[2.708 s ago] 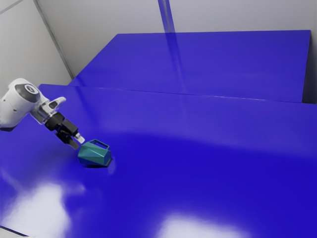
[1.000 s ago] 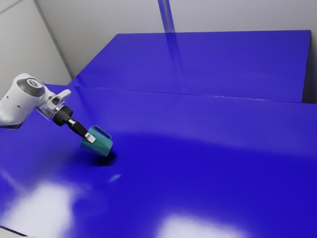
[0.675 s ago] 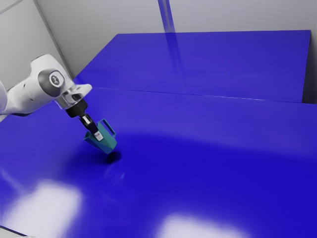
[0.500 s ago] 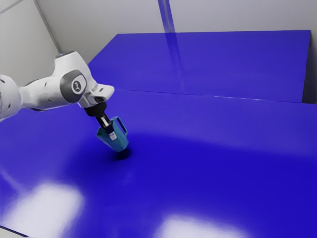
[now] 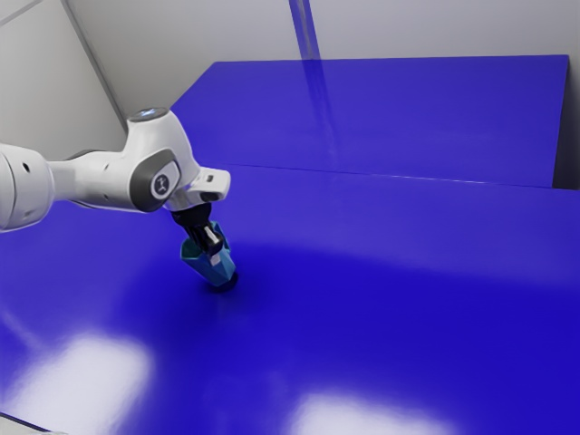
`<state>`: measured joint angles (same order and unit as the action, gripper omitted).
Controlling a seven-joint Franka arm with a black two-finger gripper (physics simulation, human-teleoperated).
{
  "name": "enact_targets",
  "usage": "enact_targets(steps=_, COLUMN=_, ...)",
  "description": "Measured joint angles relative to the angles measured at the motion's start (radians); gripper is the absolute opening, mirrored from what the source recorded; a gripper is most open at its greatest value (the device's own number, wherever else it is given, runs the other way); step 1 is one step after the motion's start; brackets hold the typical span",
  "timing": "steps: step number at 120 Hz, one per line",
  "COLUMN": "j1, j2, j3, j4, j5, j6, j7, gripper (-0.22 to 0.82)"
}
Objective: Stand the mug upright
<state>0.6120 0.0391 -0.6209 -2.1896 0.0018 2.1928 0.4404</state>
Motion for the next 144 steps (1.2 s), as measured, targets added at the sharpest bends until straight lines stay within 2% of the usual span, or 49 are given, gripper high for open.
enact_targets(steps=61, j1=-0.022, j2=0.044, j3=-0.013, j4=0.003, j5=0.02, j6=-0.038, j7=-0.183, gripper=-0.18)
enact_targets(steps=83, j1=-0.021, j2=0.041, j3=-0.014, j4=0.002, j5=0.028, j6=-0.034, j7=-0.215, gripper=0.22)
enact_targets(steps=97, j1=-0.02, j2=0.017, j3=-0.018, j4=0.002, j5=0.029, j6=-0.033, j7=-0.231, gripper=0.38)
enact_targets(steps=117, j1=-0.013, j2=-0.043, j3=-0.034, j4=0.004, j5=0.029, j6=-0.04, j7=-0.249, gripper=0.5)
enact_targets(steps=144, j1=-0.023, j2=-0.089, j3=-0.048, j4=0.081, j5=0.017, j6=-0.089, j7=-0.264, gripper=0.57)
